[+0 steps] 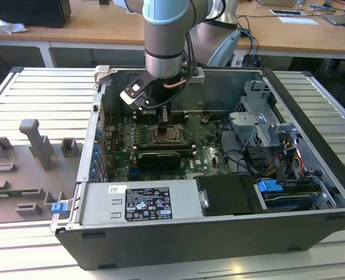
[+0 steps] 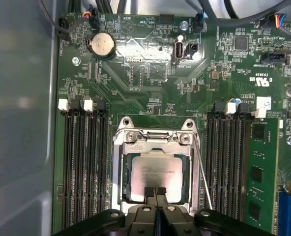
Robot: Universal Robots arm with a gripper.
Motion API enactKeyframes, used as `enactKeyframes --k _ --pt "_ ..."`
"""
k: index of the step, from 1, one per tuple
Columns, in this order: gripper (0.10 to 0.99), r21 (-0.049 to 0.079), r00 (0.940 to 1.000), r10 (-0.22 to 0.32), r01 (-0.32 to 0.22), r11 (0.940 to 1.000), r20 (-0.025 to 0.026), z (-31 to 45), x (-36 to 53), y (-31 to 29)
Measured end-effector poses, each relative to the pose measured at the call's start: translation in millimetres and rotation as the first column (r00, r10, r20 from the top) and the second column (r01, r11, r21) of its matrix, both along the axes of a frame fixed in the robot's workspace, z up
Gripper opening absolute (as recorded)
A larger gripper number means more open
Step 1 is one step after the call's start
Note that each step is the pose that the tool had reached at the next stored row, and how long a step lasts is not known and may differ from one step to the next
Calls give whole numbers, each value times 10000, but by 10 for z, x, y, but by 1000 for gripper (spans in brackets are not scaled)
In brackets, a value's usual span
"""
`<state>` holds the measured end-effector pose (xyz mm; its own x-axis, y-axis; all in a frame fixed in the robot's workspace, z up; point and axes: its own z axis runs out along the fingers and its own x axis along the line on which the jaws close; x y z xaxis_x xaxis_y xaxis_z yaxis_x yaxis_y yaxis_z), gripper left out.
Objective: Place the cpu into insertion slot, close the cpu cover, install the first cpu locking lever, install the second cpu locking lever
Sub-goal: 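Close the cpu cover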
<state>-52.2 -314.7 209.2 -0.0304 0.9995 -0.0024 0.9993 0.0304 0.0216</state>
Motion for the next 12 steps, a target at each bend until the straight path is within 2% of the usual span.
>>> enactKeyframes --k 9,12 --pt "106 -1 10000 0 0 10000 -1 -39 -6 0" --pt "106 1 10000 0 0 10000 0 51 -6 0"
